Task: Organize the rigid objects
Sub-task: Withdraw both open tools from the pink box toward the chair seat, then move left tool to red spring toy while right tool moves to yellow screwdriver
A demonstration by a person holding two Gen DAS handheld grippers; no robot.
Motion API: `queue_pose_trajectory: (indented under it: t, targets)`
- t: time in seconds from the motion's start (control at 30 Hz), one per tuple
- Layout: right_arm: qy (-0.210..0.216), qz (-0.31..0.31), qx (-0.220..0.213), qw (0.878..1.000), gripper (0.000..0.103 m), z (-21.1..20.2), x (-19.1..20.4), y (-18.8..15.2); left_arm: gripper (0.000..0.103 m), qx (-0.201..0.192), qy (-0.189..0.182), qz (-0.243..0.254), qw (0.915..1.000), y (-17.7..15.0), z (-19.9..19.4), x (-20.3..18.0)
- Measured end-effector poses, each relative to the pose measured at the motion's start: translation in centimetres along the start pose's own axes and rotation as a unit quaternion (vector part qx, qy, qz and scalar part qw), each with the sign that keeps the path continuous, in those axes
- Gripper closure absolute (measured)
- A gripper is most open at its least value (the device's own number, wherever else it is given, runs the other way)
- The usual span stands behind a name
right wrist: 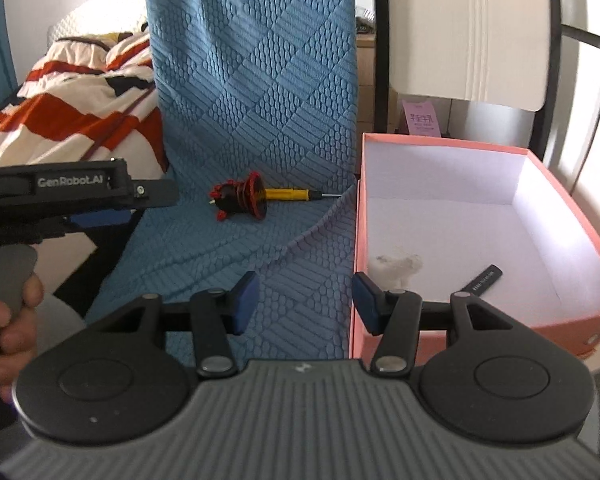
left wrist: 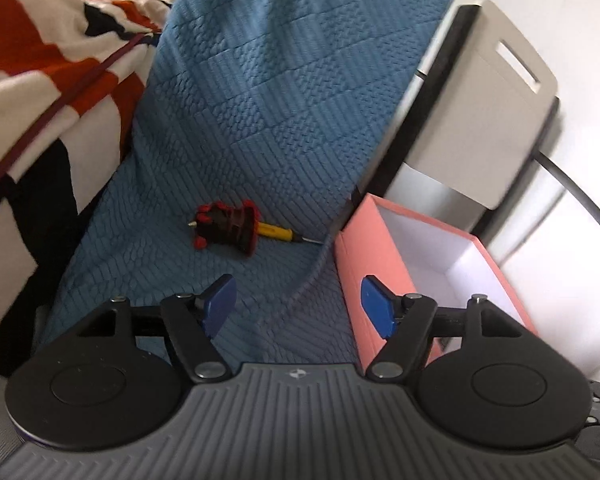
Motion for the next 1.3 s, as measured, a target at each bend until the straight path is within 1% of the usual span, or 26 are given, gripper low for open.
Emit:
queue_pose_trajectory:
  t: [0.1, 0.17, 0.3, 0.4, 0.67, 0.73, 0.83, 0.93, 1.03, 1.1, 1.2, 1.3]
  targets:
    - [0.001, -0.02, -0.001, 1.0, 0.049, 1.8, 0.3, 0.1, 0.029, 0.027, 0.011, 0.003, 0.9996, -1.1, 2.3, 1.3]
    - [0.009, -0.029, -0.006, 1.0, 0.049, 2.5, 0.5, 0.3, 0.029, 0.033, 0.02, 0.003, 0.9992, -1.4, 3.3, 2.2]
    - [0.015, -0.045, -0.014, 0.999, 0.049, 4.3, 1.0, 0.6, 0.029, 0.045, 0.011, -0.021, 0.9987, -1.6, 5.1, 3.7]
    - [0.019, -0.048, -0.013, 0.999, 0.049, 5.7, 1.2, 0.5, 0.018, 0.044, 0.012, -0.035, 0.9984, -1.3, 6.6, 5.0]
    - [0.028, -0.069, -0.005, 0.997, 0.049, 9.4, 1.8, 0.1, 0.018, 0.06, 0.022, -0.069, 0.9956, -1.1, 9.9, 7.9]
    - [0.033, -0.069, -0.008, 0.997, 0.049, 10.4, 2.0, 0.5, 0.018, 0.065, 0.026, -0.078, 0.9945, -1.0, 10.8, 8.5]
    - [0.036, -0.061, -0.025, 0.997, 0.049, 11.7, 2.6, 2.0, 0.018, 0.073, 0.02, -0.113, 0.9907, -0.7, 12.2, 9.2]
    - [0.025, -0.067, -0.029, 0.997, 0.049, 13.5, 2.6, 2.9, 0.018, 0.078, 0.027, -0.138, 0.987, -0.5, 13.7, 10.2]
    - [0.035, -0.065, -0.017, 0.997, 0.049, 15.8, 2.6, 3.4, 0.018, 0.086, 0.038, -0.143, 0.9853, -0.5, 15.2, 10.9]
    - [0.038, -0.066, 0.0, 0.997, 0.05, 17.5, 2.4, 3.3, 0.018, 0.088, 0.036, -0.142, 0.9853, -0.4, 16.0, 10.9]
    - [0.045, -0.087, 0.025, 0.995, 0.05, 20.1, 2.4, 3.1, 0.018, 0.094, 0.037, -0.149, 0.9836, -0.3, 17.2, 11.3]
    - [0.049, -0.113, 0.041, 0.991, 0.049, 22.6, 2.7, 2.9, 0.018, 0.102, 0.052, -0.169, 0.979, -0.3, 18.5, 12.3]
Point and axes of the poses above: each gripper's, at about its wrist camera, not at the fingertips, and z roughly the way its jaws point, x to its left, y to its top, the point moved 10 cm from there along z, roughly the way its jaws point, and after that the axes turned 13 degrees about -x, right-handed, at the moved point
